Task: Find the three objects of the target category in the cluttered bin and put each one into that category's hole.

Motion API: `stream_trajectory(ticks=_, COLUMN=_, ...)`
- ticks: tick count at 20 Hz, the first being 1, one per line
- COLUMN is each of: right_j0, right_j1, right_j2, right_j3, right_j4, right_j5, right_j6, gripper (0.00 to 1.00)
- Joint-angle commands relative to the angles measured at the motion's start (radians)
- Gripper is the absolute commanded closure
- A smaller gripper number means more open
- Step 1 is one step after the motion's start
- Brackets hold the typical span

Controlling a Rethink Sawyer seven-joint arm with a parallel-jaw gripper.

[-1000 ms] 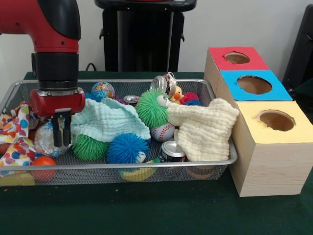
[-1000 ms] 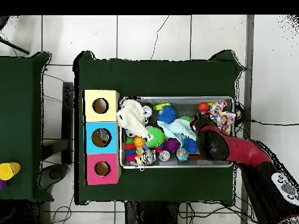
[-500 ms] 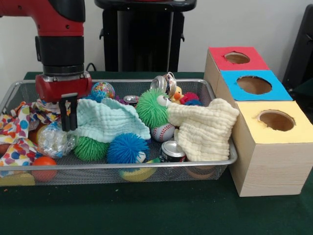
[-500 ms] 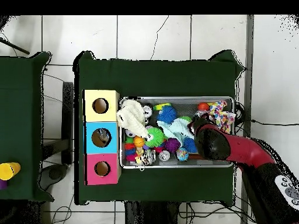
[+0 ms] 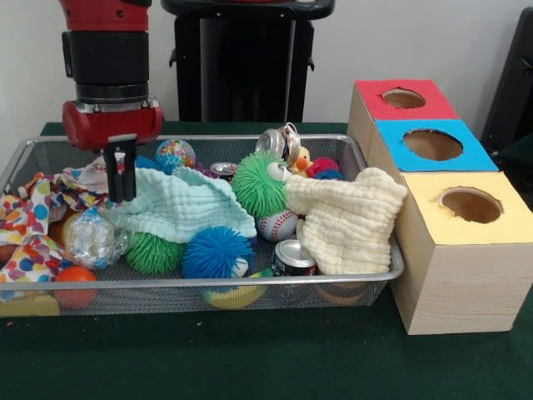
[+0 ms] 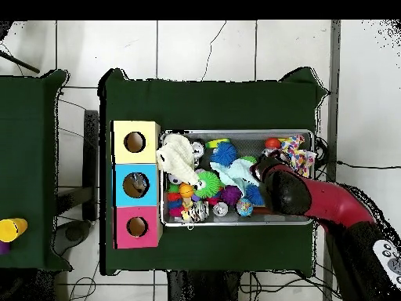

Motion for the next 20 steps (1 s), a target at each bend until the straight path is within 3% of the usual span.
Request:
stream_trajectory(ticks=1, right_j0=-0.036, right_j1=0.025, right_j2=0.064, right_j3=0.051, right_j4=0.031, right_j5=0.095, right_j6=0.1, gripper=1.0)
stream_trajectory(ticks=10, right_j0=-0.136, right_j1=-0.024, right_j2=0.151, right_j3=0.122, right_j4=0.062, right_j5=0.069, right_j6=0.102, gripper=1.0)
stream_trajectory(ticks=12, right_j0=-0.159, right_j1=-0.038, right_j2=0.172, right_j3=0.156, right_j4=0.11, right_j5=0.011, right_j6=0.187, gripper=1.0)
stream_trajectory(ticks=15, right_j0=-0.147, right_j1=-0.089, right_j2=0.145, right_j3=0.21, right_j4=0.216, right_j5=-0.065, right_j6=0.361, gripper=1.0)
stream_trajectory(ticks=16, right_j0=-0.119, right_j1=-0.111, right_j2=0.096, right_j3=0.209, right_j4=0.242, right_j5=-0.084, right_j6=0.407, gripper=1.0)
stream_trajectory(ticks=18, right_j0=-0.068, right_j1=-0.129, right_j2=0.016, right_j3=0.203, right_j4=0.27, right_j5=-0.104, right_j6=0.444, gripper=1.0)
stream_trajectory(ticks=20, right_j0=-0.084, right_j1=-0.11, right_j2=0.034, right_j3=0.236, right_j4=0.341, right_j5=-0.162, right_j6=0.501, gripper=1.0)
